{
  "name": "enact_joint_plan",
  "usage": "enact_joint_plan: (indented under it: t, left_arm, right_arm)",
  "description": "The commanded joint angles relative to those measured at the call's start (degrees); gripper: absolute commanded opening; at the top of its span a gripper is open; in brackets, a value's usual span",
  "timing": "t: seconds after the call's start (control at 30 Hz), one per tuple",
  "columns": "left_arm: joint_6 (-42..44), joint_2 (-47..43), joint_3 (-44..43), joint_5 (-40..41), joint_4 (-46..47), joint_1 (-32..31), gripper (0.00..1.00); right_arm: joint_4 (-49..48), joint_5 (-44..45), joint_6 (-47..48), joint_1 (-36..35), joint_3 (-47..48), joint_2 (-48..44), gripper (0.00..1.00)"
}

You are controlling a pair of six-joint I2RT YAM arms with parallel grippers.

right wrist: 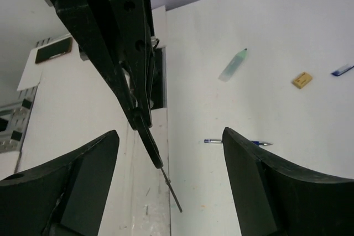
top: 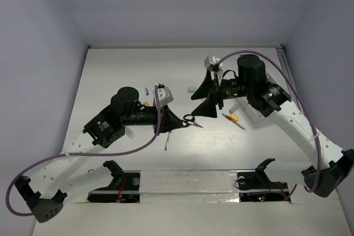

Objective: Sort the stationery into containers
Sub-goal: Place the stationery in the storage box.

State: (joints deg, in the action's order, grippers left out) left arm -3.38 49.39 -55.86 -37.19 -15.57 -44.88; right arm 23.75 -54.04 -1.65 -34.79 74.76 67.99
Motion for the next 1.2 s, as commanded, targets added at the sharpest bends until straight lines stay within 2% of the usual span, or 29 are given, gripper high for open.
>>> enact_joint_plan:
  t: [0.0, 0.2, 0.4, 0.6, 0.63, 0.7, 0.73, 0.83, 0.93, 1.03, 1.1, 1.13, 1.17]
  left_arm:
    - [2.5, 1.3, -1.4, -5.9, 1.8, 0.1, 0.0]
    - [2.7, 3.5, -1.9, -5.3, 2.7, 0.1, 0.0]
    - [2.5, 4.2, -2.4, -3.3, 3.9, 0.1, 0.0]
    - [1.9, 4.9, -2.9, -3.6, 4.7, 0.1, 0.0]
    - [1.9, 4.8, -2.9, -3.6, 4.8, 0.1, 0.0]
    - [1.8, 4.8, -2.9, -3.7, 4.8, 0.1, 0.0]
    - [1.6, 4.8, -2.9, -3.7, 4.8, 0.1, 0.0]
    - [1.6, 4.8, -2.9, -3.5, 4.5, 0.1, 0.0]
    - [1.6, 4.5, -2.9, -3.2, 4.6, 0.1, 0.0]
    - [1.5, 4.2, -3.2, -1.1, 4.6, 0.1, 0.0]
    - [1.4, 3.5, -3.3, 2.2, 4.8, 0.1, 0.13]
    - [1.2, 3.2, -3.1, 3.3, 4.8, 0.1, 0.33]
    - [0.9, 2.8, -2.9, 4.4, 4.8, 0.1, 0.43]
  right_arm:
    - [4.6, -6.6, 5.7, 0.2, 2.8, 1.2, 0.8]
    - [4.3, -7.7, 5.2, -0.9, 2.2, 1.4, 0.77]
    - [5.6, -4.4, 5.0, -3.1, 1.3, 3.4, 0.74]
    - [5.6, -1.6, 5.3, -4.9, 0.0, 4.5, 0.62]
    - [5.5, -1.3, 5.3, -4.9, -0.1, 4.8, 0.52]
    - [5.4, -0.8, 5.3, -4.9, -0.1, 5.0, 0.42]
    - [5.2, -0.5, 5.0, -4.9, -0.2, 5.1, 0.31]
    - [4.9, 0.2, 4.8, -5.4, -0.4, 5.1, 0.12]
    - [6.0, 1.7, 5.3, -5.4, -0.4, 5.1, 0.0]
    - [5.7, 4.6, 5.6, -5.4, -0.9, 4.0, 0.0]
    - [3.9, 7.6, 5.0, -5.4, -1.5, 2.9, 0.0]
    - [3.2, 9.7, 4.0, -5.4, -2.1, 1.6, 0.0]
    - [2.2, 14.3, 3.5, -5.4, -2.2, 1.0, 0.0]
